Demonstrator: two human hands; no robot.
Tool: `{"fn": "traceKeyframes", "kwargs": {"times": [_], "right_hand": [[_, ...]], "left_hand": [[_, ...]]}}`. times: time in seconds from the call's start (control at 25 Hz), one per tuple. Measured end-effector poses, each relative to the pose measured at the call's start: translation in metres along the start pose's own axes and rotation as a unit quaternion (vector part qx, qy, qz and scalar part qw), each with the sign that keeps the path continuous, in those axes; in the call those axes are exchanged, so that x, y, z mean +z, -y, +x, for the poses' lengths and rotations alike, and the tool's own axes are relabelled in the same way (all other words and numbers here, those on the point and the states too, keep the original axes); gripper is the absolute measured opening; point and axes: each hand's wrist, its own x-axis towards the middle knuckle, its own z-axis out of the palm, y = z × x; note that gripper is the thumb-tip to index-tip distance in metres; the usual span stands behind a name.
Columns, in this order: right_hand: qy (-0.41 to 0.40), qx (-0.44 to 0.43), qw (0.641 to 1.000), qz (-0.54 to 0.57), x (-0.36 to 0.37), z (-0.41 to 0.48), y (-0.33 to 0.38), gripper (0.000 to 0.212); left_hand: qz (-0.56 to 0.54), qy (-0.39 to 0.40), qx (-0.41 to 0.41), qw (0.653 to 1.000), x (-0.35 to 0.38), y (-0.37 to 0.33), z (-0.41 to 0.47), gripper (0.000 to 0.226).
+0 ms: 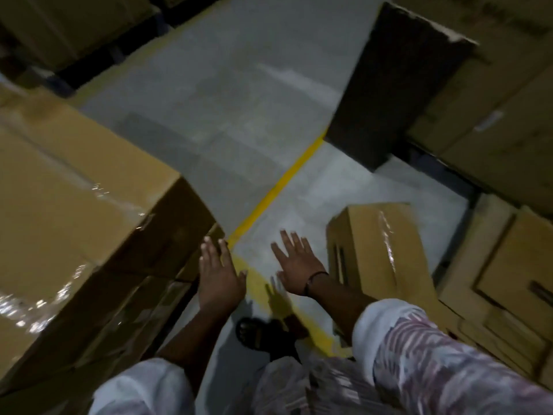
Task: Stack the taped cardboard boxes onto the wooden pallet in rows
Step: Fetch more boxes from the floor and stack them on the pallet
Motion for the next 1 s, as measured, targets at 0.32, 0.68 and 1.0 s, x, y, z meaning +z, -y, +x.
{"fn": "traceKeyframes", "kwargs": {"times": [0.32,0.68,1.0], "right_hand": [[-0.002,0.235,0.964,0.129,0.079,-0.168,-0.198,0.074],[-0.042,0.323,0.910,0.257,0.203,-0.167,-0.401,0.098],[-0.069,0.273,0.928,0.245,0.289,-0.075,-0.461,0.107]], "left_hand": [[-0.053,0.121,0.076,0.988,0.088,-0.208,-0.055,0.094],[-0.212,0.172,-0.001,0.962,0.238,-0.354,-0.033,0.119],[-0.234,0.074,-0.031,0.969,0.367,-0.409,0.044,0.110]]}}
